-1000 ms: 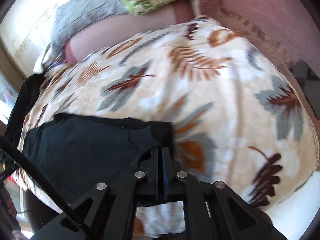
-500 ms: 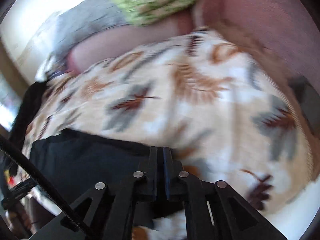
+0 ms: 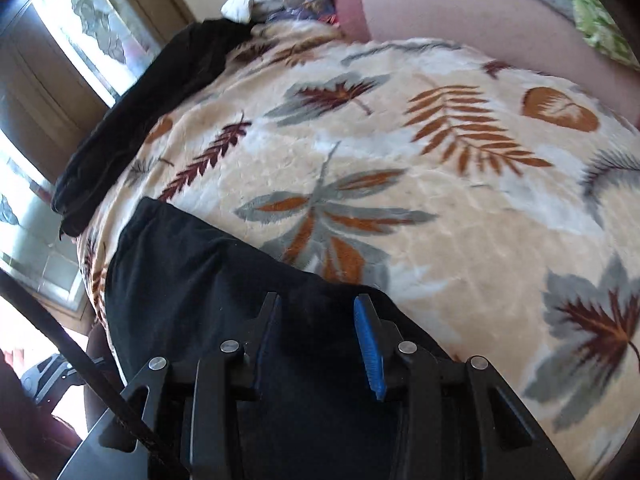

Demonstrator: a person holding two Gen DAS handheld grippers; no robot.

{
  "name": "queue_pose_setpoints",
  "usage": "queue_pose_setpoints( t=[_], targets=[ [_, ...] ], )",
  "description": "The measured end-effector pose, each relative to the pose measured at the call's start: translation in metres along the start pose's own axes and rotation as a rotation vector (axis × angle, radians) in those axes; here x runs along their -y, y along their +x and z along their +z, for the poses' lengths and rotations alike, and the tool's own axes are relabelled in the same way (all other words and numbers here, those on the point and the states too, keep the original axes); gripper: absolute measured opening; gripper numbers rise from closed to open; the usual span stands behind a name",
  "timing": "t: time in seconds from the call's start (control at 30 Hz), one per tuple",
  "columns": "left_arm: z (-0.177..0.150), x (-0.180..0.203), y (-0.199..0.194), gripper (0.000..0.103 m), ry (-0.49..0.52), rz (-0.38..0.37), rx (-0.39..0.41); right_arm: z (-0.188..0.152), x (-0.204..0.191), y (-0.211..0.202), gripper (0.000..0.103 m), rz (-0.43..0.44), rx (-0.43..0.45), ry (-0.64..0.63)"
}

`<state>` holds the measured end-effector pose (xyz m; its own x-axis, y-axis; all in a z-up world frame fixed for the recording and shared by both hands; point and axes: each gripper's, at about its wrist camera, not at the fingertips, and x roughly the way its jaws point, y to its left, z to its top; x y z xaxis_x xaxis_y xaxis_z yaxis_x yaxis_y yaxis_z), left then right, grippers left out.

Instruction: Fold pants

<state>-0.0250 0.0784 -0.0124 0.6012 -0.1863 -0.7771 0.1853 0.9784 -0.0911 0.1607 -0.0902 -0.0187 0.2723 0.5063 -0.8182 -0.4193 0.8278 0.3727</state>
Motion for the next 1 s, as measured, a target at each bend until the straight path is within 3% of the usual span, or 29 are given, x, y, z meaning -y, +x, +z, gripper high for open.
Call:
queue_pose_setpoints(
  t=[0.03,0.07,0.33,0.43,0.5,0.57,0.67,0.8,0.83,0.93,1.0],
  targets=[
    [0.0,-0.003,0.001,0.064,-0.012,-0.002,0.0,-0.001,-0.002,0.007,0.014,-0.011,-0.024,-0.012],
    [0.0,-0.006,0.002,0.065,-0.024,-0.005,0.0,0.001,-0.003,0.014,0.006,-0.035,-0.053,-0.031],
    [-0.003,-0.026,0.011,0.065,-0.117,-0.038,-0.024,0.035,0.011,0.013,0.003,-0.111,-0.026,0.016],
    [-0.003,-0.03,0.005,0.065,-0.128,-0.029,-0.013,0.039,0.014,0.032,0.003,-0.191,-0.058,-0.002],
    [-0.003,-0.035,0.0,0.065,-0.149,-0.029,-0.008,0.042,0.025,0.042,0.003,-0.293,-0.062,0.032],
    [-0.002,-0.044,-0.006,0.065,-0.18,-0.028,0.0,0.043,0.039,0.04,0.003,-0.325,-0.04,0.073],
    [0.001,-0.072,-0.021,0.066,-0.261,-0.019,0.038,0.036,0.051,0.015,0.006,-0.323,0.011,0.147],
    [-0.002,-0.145,-0.038,0.076,-0.524,0.011,0.082,0.006,0.05,-0.034,0.042,-0.292,0.09,0.171],
    [-0.004,-0.159,-0.038,0.076,-0.577,0.002,0.072,-0.005,0.05,-0.046,0.046,-0.284,0.11,0.178],
    [-0.006,-0.191,-0.03,0.076,-0.68,-0.022,0.024,-0.044,0.047,-0.077,0.046,-0.252,0.145,0.219],
    [0.001,-0.194,-0.022,0.076,-0.648,0.002,-0.003,-0.068,0.047,-0.091,0.046,-0.236,0.161,0.255]
  ],
)
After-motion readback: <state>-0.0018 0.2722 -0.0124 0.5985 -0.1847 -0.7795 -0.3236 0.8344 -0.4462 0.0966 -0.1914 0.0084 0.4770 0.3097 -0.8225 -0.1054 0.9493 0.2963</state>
